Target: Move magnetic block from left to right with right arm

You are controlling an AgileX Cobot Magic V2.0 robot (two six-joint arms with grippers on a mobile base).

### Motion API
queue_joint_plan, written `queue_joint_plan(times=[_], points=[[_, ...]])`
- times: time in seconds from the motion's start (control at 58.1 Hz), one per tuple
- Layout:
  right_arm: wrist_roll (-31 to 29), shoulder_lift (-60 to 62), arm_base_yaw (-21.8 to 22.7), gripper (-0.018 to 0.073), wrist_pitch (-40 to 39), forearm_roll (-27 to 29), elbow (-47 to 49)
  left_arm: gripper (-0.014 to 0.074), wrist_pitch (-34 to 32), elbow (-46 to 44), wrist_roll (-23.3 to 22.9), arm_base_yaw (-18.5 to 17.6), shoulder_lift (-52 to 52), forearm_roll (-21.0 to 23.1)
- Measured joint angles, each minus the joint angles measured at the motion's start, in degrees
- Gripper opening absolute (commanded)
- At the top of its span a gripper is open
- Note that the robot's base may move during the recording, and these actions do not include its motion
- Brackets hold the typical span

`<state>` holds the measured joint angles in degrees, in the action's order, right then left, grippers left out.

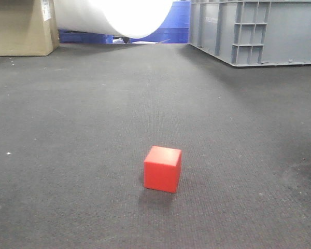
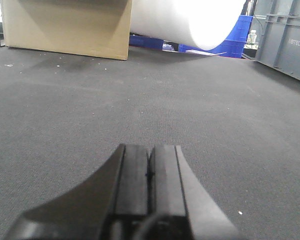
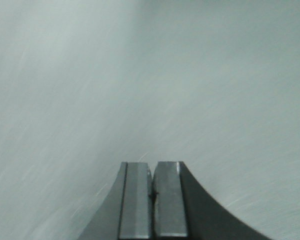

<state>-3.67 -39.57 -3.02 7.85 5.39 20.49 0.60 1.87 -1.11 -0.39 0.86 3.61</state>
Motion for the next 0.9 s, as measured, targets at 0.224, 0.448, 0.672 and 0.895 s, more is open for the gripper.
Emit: queue_joint_plan(times=[0.224, 0.448, 0.672, 0.895], points=[[-0.1, 12.9, 0.3, 0.0055, -7.9, 0.2, -8.3, -0.0117, 0.0, 0.0, 0.0, 0.0, 0.0, 0.0], [-0.1, 25.0, 0.3, 0.0055, -8.2, 0.2, -11.3, -0.0117, 0.0, 0.0, 0.0, 0.0, 0.0, 0.0], [-0.1, 26.1, 0.3, 0.0055, -8.3, 0.3, -11.5, -0.0117, 0.0, 0.0, 0.0, 0.0, 0.0, 0.0], [-0.1, 26.2, 0.3, 0.0055, -8.5, 0.3, -12.0, -0.0117, 0.0, 0.0, 0.0, 0.0, 0.0, 0.0]])
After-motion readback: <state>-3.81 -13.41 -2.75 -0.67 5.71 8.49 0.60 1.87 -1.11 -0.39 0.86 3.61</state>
